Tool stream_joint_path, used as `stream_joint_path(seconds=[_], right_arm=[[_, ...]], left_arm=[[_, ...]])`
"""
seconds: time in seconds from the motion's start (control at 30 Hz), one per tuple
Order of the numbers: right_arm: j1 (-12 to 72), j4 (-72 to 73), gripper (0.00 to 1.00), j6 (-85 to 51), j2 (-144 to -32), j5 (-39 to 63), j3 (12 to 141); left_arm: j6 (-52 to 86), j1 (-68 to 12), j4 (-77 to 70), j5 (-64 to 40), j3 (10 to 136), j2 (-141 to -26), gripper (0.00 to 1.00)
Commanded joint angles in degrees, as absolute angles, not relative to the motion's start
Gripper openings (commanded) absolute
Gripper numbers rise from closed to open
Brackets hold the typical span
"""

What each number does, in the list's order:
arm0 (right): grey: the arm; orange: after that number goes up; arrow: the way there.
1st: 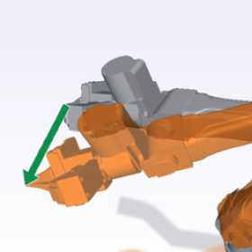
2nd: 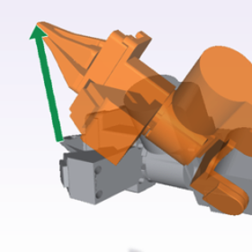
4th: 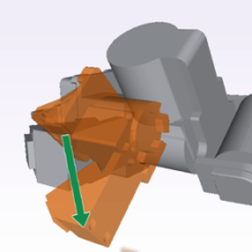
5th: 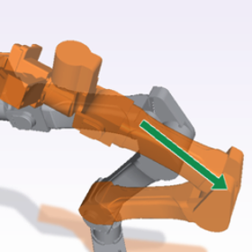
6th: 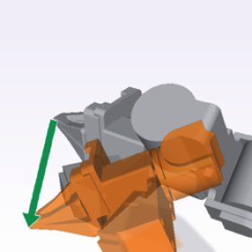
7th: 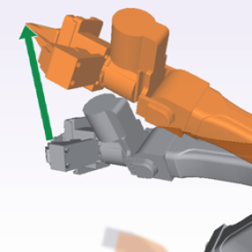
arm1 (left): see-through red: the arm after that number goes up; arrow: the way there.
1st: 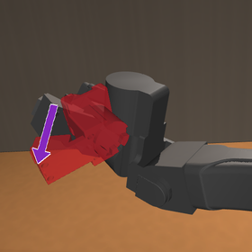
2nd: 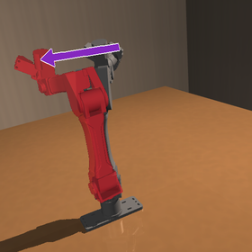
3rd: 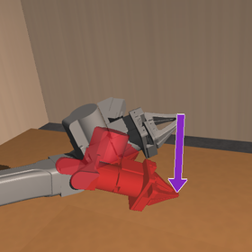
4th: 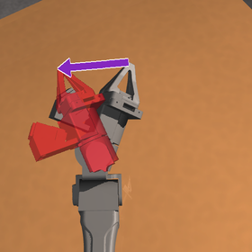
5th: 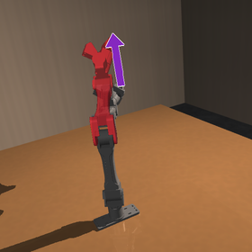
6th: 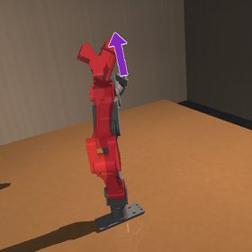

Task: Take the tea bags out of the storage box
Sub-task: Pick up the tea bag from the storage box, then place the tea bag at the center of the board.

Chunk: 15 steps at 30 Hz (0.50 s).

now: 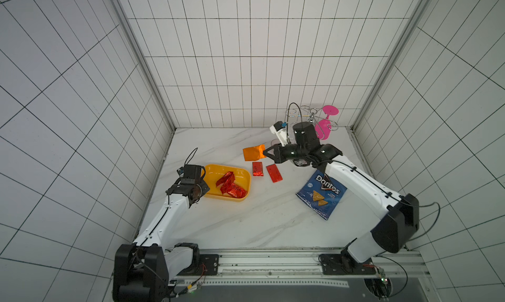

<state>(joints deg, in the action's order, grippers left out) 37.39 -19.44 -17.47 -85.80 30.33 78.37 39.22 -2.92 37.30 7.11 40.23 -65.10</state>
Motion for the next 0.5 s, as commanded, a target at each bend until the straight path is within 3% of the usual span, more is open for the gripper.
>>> stream_joint_path(seconds=[0.0,0.23,0.47], right_arm=[[33.7,-19.9,0.0,-18.9,-81.3,26.7,68.1],[23.3,-13.6,0.0,-25.4,-74.3,17.3,52.1],[14.7,3.6,0.0,-37.1,-77.5,21.3,43.2]], left_arm=[[39.4,-2.6,36.1,8.5,40.3,-64.3,0.0],[39.9,-2.5,36.2,9.0,40.0,-64.1,0.0],[39.8,-2.6,36.0,8.8,39.7,-64.1,0.0]])
